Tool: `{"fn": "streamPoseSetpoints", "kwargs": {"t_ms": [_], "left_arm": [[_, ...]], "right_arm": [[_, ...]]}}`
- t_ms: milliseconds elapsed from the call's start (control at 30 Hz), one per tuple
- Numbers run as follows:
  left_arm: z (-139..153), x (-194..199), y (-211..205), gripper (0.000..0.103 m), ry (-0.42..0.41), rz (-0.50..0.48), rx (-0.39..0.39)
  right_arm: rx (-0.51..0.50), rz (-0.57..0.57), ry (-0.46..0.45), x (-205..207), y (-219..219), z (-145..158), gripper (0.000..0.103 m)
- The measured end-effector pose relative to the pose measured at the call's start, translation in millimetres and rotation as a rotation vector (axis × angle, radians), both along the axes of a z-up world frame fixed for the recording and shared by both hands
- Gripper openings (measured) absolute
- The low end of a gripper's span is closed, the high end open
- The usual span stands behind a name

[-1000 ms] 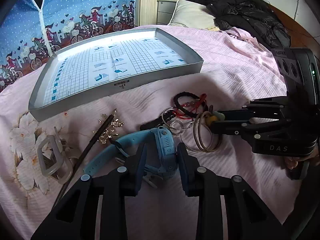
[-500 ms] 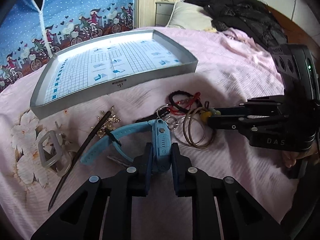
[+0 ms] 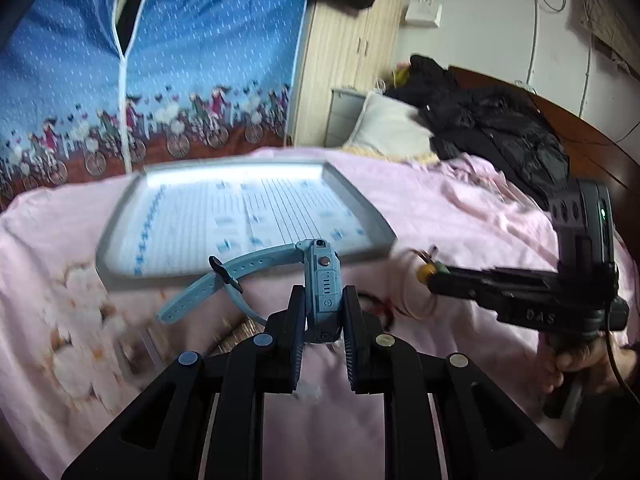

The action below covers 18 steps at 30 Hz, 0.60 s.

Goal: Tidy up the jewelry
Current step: 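Carry the smartwatch into the tray with the left tool while the right tool places the hair tie there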

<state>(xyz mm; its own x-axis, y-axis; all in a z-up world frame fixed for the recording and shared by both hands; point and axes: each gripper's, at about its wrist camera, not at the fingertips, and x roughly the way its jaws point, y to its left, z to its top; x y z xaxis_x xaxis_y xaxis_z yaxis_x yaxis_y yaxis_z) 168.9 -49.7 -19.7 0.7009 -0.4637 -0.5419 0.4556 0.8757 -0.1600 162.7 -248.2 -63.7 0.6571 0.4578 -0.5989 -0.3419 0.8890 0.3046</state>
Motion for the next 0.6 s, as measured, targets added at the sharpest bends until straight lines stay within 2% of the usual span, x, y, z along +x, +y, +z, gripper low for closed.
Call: {"fn": "streamPoseSetpoints", "kwargs": {"t_ms": [100, 333, 433, 600], "left_arm": [[5.1, 18.9, 7.3, 0.014, -0.024, 0.038, -0.045], [3.6, 89.2, 27.9, 0.014, 0.040, 0.106, -0.155], [-3.3, 108.0, 38.0, 0.014, 0.057, 0.122, -0.126], [-30.6, 129.9, 48.4, 0.014, 0.155, 0.138, -0.109]], "right_arm": [[-0.013, -0.049, -0.015, 12.2, -3.1, 4.6, 0.020], [-0.062, -0.118, -0.091, 54.4, 12.5, 7.7, 0.020], [-0.112, -0.131, -0.094, 72.2, 21.0, -2.7, 0.020], [-0.138, -0.138, -0.051, 88.5, 21.6, -22.0, 0.020]]}}
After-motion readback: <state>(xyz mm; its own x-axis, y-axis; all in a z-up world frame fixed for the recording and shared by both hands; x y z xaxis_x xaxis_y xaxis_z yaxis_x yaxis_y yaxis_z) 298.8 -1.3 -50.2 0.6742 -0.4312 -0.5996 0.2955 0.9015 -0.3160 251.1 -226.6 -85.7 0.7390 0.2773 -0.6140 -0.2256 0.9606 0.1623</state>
